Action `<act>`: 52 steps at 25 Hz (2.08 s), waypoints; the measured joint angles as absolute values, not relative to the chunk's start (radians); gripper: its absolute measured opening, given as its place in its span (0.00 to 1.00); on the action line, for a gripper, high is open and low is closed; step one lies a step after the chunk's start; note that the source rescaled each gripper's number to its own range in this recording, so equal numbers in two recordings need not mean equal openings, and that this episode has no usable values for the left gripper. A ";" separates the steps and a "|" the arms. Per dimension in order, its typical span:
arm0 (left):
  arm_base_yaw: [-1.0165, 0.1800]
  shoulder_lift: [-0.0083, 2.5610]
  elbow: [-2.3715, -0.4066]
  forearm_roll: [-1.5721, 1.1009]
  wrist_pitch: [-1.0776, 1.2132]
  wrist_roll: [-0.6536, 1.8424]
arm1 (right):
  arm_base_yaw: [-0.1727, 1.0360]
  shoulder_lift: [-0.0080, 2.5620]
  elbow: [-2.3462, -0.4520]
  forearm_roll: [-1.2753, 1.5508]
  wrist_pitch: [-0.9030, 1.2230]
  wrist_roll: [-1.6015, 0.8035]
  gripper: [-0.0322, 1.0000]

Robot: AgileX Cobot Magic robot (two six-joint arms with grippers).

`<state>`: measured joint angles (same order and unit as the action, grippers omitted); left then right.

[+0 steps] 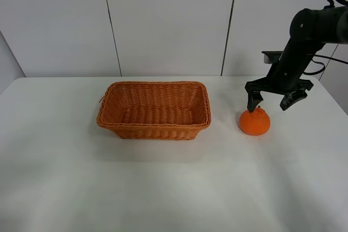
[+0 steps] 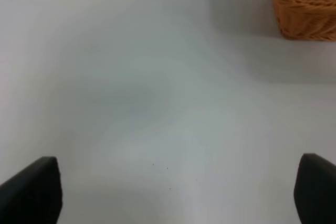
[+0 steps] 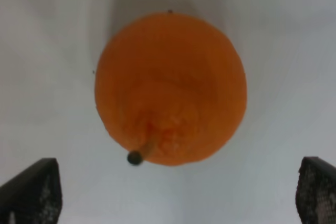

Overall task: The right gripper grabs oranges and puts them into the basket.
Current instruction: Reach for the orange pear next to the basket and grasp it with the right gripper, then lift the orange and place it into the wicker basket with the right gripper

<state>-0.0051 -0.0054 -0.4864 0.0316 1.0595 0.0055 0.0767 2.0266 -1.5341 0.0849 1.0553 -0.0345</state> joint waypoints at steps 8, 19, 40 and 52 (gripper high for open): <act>-0.005 -0.005 -0.486 0.032 1.060 0.006 | 0.080 2.074 -1.555 0.086 1.026 -0.055 0.98; -0.005 -0.005 -0.486 0.032 1.060 0.006 | 0.106 2.085 -1.555 0.074 0.971 -0.064 0.98; -0.005 -0.005 -0.486 0.032 1.060 0.006 | 0.107 2.228 -1.558 0.038 0.922 0.000 0.93; -0.005 -0.005 -0.486 0.032 1.060 0.006 | 0.108 2.203 -1.638 0.038 1.007 0.000 0.03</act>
<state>-0.0051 -0.0054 -0.4864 0.0316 1.0595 0.0055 0.1081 2.2034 -1.6381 0.0377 1.0073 0.0000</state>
